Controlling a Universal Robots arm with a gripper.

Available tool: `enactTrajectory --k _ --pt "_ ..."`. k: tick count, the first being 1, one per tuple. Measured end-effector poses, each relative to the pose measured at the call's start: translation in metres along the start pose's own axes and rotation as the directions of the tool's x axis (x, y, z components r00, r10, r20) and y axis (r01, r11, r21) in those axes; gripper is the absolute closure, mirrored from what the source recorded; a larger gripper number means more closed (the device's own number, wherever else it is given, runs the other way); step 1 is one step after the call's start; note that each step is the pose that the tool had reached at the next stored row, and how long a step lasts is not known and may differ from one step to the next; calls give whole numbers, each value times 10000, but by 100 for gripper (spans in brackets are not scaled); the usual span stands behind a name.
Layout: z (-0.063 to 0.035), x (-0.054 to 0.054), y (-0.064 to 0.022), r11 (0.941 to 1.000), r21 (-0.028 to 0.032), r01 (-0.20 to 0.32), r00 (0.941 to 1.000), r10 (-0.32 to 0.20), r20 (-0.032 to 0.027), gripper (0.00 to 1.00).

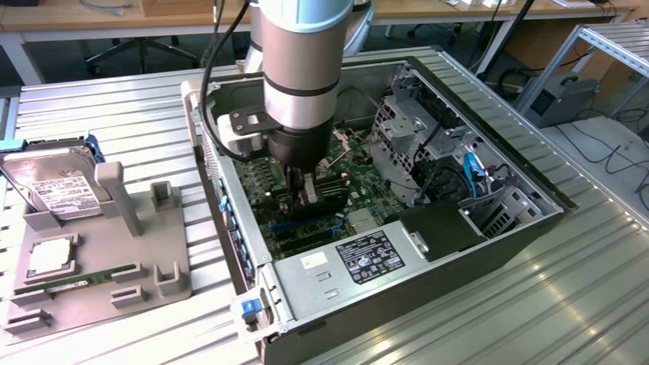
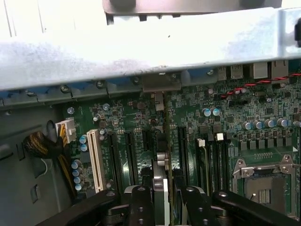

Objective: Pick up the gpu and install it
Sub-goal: 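Insert the gpu into the slot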

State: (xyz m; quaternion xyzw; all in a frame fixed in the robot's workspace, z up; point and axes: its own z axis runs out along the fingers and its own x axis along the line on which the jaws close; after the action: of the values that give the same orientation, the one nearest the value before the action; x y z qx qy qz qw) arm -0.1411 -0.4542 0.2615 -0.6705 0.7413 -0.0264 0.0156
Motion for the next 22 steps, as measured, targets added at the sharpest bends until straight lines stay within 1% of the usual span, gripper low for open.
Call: enactTrajectory --k 15,22 --pt "6 1 4 10000 2 86 10000 -86 6 72" --pt "-12 -5 3 9999 3 129 9999 -129 9 72"
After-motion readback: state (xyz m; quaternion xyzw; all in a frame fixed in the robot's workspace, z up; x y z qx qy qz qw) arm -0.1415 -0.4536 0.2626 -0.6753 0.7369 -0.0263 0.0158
